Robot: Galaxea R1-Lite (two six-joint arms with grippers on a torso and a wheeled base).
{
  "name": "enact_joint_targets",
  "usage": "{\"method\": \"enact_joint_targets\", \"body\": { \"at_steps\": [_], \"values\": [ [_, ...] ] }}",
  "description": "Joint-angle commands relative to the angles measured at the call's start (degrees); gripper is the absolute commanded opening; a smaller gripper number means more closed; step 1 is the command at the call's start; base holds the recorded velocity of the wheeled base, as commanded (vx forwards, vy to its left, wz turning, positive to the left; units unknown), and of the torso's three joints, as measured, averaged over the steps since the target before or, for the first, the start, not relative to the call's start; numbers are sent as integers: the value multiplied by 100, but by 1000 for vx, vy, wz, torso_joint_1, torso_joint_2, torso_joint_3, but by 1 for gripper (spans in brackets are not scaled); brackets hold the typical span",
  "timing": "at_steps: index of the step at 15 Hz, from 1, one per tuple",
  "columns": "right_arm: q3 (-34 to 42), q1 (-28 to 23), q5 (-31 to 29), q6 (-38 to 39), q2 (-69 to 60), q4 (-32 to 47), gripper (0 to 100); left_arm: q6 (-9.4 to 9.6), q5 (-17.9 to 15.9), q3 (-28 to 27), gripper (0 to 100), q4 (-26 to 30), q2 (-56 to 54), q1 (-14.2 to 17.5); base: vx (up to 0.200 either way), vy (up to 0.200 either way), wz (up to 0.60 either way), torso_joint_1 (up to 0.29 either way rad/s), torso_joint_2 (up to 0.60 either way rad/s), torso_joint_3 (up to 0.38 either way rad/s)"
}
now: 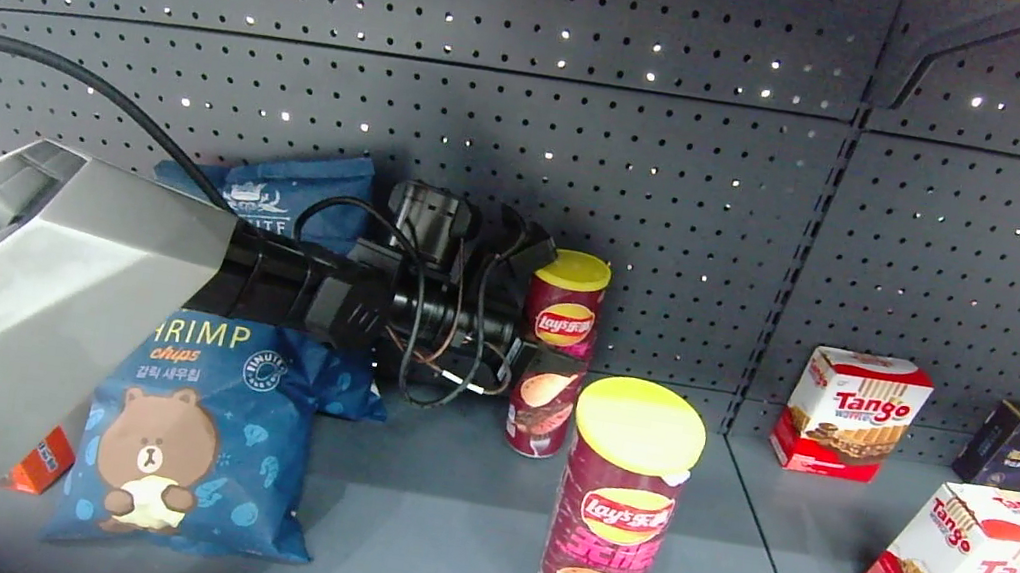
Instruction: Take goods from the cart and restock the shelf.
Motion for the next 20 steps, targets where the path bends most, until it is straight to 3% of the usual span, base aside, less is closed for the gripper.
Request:
{"method": "enact_joint_targets", "body": {
  "at_steps": [1, 2, 3, 11, 20],
  "values": [
    [0, 2, 0, -1, 8, -4, 100, 6, 3, -4, 0, -8, 8, -2, 0, 0, 0, 0, 0, 0],
    [0, 2, 0, -1, 8, -4, 100, 24, 3, -4, 0, -8, 61, -2, 0, 0, 0, 0, 0, 0],
    [0, -7, 0, -1, 8, -4, 100, 24, -5, 14, 100, -17, 61, -2, 0, 0, 0, 0, 0, 0],
    [0, -7, 0, -1, 8, -4, 100, 24, 3, 119, 100, -26, -19, 16, 0, 0, 0, 0, 0, 0],
    [0, 2, 0, -1, 8, -4, 100, 24, 311, 831, 100, -34, -783, 200, 0, 0, 0, 0, 0, 0]
  ]
}}
